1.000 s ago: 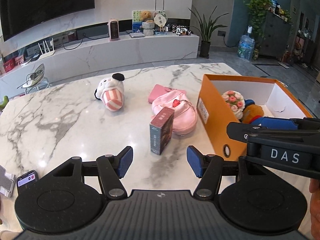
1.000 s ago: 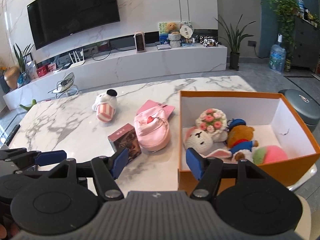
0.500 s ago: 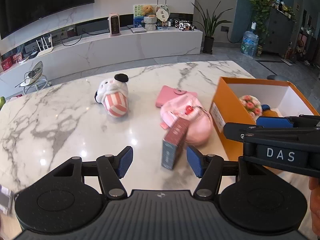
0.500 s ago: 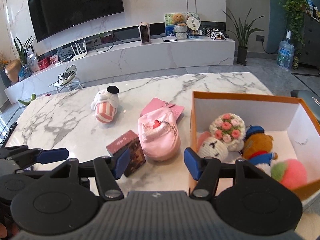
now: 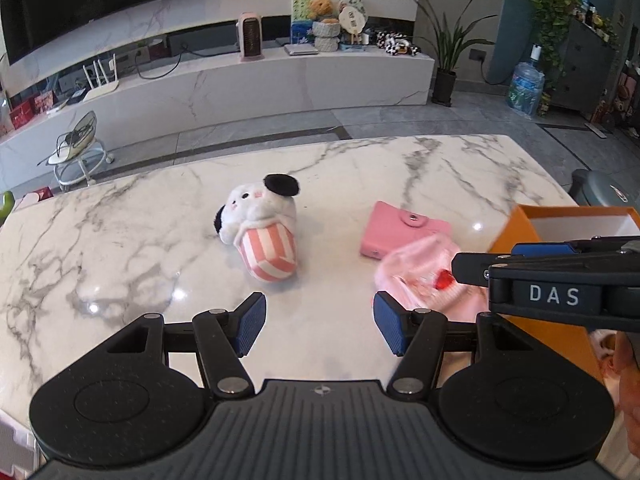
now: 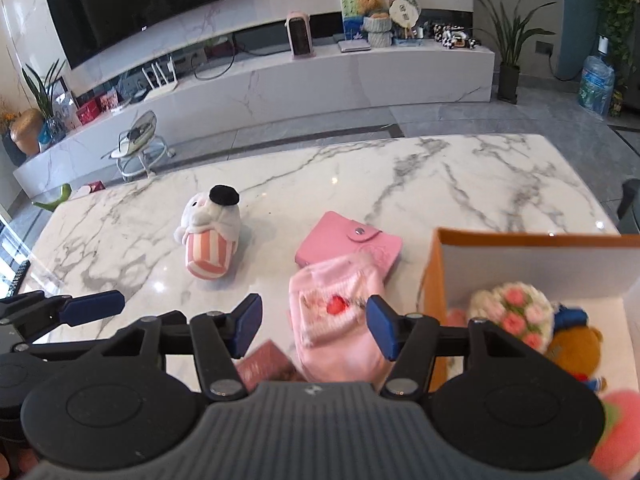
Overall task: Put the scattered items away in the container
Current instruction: 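Grasp the panda plush in striped cup with left tool while right tool grasps the pink bag, then carry the panda plush in left tool while right tool carries the pink bag over the box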
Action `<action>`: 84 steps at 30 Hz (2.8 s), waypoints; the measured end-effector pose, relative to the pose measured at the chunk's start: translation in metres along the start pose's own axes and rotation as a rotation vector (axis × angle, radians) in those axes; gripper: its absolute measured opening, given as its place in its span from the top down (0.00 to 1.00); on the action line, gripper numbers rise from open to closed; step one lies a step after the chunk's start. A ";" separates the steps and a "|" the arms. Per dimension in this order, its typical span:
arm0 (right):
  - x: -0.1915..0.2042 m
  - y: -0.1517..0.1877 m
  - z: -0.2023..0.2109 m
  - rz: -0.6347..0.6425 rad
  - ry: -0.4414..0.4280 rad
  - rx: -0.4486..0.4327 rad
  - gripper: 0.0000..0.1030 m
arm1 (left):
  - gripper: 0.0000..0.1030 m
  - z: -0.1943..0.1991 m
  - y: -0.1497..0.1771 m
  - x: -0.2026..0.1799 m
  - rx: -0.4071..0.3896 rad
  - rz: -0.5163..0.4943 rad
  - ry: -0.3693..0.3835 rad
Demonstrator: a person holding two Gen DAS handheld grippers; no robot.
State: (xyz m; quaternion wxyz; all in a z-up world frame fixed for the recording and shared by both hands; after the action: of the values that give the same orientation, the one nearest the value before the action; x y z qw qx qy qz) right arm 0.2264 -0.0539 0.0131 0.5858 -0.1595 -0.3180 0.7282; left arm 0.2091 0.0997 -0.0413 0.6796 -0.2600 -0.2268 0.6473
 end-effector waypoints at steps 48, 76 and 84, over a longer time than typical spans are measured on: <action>0.023 -0.011 -0.122 0.134 0.085 0.196 0.32 | 0.49 -0.118 -0.018 0.063 0.166 0.182 0.012; 0.038 -0.027 -0.025 0.113 0.000 -0.027 0.74 | 0.50 0.016 -0.004 0.057 0.008 0.220 -0.039; 0.043 -0.031 0.021 0.137 -0.013 -0.130 0.76 | 0.50 0.055 -0.008 0.038 -0.066 0.187 -0.032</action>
State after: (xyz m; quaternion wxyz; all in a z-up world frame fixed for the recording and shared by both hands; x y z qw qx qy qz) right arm 0.2259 -0.0150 0.0552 0.5211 -0.2135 -0.3567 0.7454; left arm 0.1821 0.1408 0.0044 0.6035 -0.2920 -0.2337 0.7042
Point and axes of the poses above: each gripper's, at about its wrist camera, not at the fingertips, and z roughly against the way its jaws point, x to its left, y to its underside, the point moved 3 cm from there along -z, roughly the way its jaws point, and after that the axes turned 1 degree about x, right-handed, at the moved point
